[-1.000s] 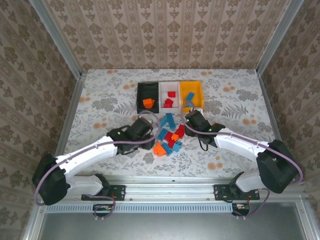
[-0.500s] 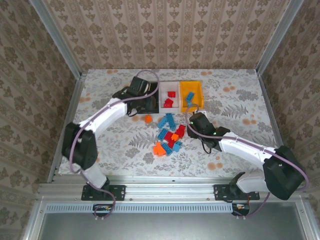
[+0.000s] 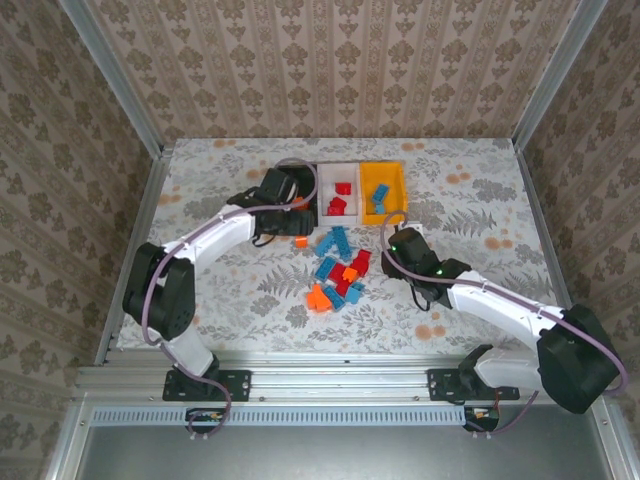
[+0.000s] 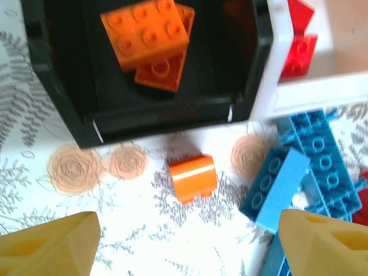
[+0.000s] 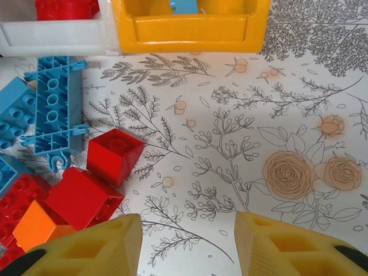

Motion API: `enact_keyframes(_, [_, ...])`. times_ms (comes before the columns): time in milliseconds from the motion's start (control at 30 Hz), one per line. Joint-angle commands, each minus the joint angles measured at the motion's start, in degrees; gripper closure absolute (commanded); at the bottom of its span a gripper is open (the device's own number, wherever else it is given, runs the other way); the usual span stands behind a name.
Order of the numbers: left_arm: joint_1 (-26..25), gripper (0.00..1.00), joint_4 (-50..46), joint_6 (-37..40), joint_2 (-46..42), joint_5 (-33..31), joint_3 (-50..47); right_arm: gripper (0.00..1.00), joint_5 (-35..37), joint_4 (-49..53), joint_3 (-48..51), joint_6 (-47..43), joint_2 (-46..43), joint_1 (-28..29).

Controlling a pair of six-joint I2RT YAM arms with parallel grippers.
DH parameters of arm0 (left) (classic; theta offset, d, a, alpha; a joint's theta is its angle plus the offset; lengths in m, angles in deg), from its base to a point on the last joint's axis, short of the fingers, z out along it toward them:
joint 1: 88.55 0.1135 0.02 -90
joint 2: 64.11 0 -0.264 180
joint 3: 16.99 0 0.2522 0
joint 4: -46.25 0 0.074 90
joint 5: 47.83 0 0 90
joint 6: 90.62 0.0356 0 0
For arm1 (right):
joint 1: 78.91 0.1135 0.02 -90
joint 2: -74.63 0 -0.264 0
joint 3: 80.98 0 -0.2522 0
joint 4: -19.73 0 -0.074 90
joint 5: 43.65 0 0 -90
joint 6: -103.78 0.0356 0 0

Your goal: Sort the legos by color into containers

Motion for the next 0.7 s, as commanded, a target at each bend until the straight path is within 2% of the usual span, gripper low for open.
enact_keyframes(0, [-0.73,0.16,1.69,-0.40,0.15,-0.12,-1.79,0.52,-1.12,-1.67,0.20,-0.52,2.08,-0.25])
enact_keyframes(200, [-2.41,0.26,2.31,-1.93,6.67,0.53,1.02,0.52,-1.72,-2.61,0.76,0.57,2.69,-0.25])
enact_keyframes(500, [-3.81,0.30,0.09,-5.06,13.86,-6.48,4.61,0.52,-1.30,-1.36,2.90,1.08,-0.36,-0.24])
enact_keyframes(567, [-3.81,0.34,1.65,-5.38,14.22,-7.01,3.85,0.52,-1.17,-1.34,3.07,0.97,-0.72,-0.25])
enact_keyframes(667, [-3.89,0.49,3.00,-5.16,15.54,-7.18,3.79,0.52,-1.17,-1.27,3.17,0.95,-0.82,-0.20])
